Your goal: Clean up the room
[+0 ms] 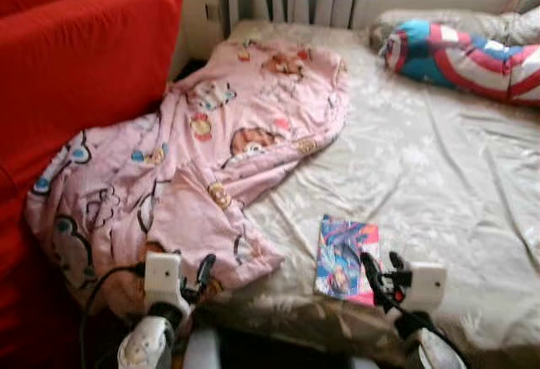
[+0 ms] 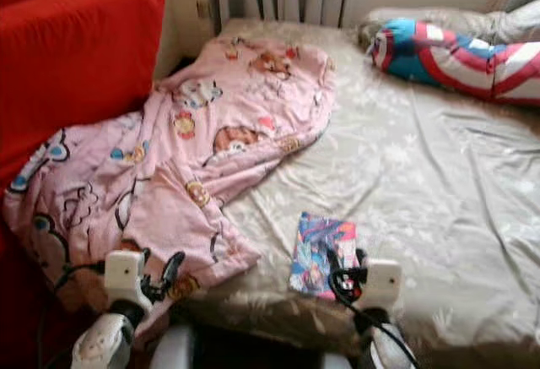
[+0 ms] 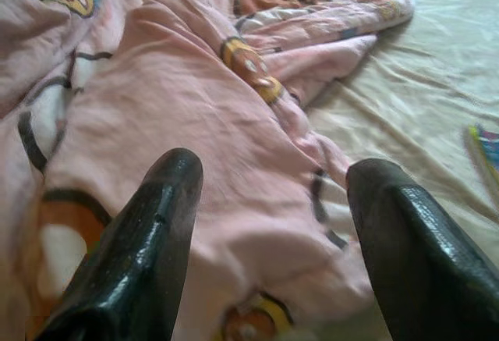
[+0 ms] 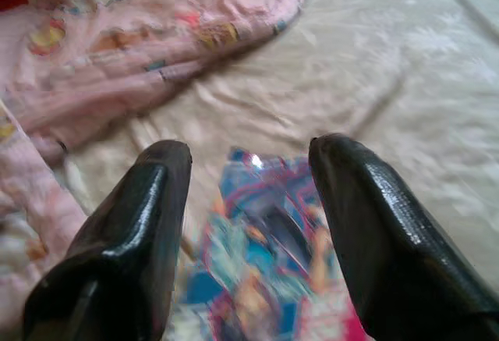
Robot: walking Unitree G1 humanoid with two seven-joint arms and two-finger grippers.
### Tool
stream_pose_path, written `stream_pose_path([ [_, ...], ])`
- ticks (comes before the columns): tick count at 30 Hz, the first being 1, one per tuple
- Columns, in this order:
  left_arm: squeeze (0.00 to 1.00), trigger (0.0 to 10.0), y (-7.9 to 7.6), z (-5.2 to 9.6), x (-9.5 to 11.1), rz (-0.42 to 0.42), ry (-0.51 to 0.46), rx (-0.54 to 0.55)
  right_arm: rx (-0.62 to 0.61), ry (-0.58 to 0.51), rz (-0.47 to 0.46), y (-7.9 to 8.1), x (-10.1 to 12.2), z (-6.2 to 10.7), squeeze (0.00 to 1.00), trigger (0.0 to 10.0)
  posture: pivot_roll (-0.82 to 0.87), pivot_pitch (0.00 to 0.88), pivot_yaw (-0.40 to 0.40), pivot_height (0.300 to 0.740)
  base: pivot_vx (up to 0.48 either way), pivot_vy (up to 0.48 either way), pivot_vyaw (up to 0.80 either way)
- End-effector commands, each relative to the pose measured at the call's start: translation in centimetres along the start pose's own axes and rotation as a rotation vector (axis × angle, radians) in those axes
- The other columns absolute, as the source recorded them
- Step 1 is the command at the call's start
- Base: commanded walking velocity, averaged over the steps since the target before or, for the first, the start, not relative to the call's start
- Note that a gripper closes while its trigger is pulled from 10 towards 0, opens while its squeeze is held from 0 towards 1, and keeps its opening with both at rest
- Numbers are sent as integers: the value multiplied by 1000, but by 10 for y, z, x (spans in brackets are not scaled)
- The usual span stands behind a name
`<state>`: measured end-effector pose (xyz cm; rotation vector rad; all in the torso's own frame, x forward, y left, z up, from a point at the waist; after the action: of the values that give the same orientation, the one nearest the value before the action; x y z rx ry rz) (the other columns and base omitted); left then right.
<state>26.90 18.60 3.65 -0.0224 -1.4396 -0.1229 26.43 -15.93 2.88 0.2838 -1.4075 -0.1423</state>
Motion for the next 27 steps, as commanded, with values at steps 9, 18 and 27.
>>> stream_pose_path([
  [9, 0, 10000, -5, -2, 1, 6, 0, -14, -31, 21, -9, -10, -2, -2, 0, 10000, -69, 87, -29, 610, 302, 0, 0],
  [18, 0, 10000, -9, -3, 3, 7, -3, -30, -101, 138, -53, -30, -17, -19, 0, 10000, -59, 97, -30, 610, 60, 0, 0],
  [27, 0, 10000, -12, -11, 16, 7, -36, -49, -53, 199, -125, -22, -19, -48, 0, 10000, -21, 124, -16, 610, 0, 0, 0],
])
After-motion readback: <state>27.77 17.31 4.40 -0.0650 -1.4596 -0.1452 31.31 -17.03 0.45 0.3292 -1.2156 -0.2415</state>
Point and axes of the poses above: a point about 5 cm out from each wrist's last joint towards the gripper, its own z axis pointing back from the gripper into the wrist, its own x axis along the axis of the wrist's last joint, y = z × x, the point moved 3 cm from there along -z, pointing out of the wrist towards the gripper, and after that the axes turned 4 degrees about -z, right-handed, at the moved point
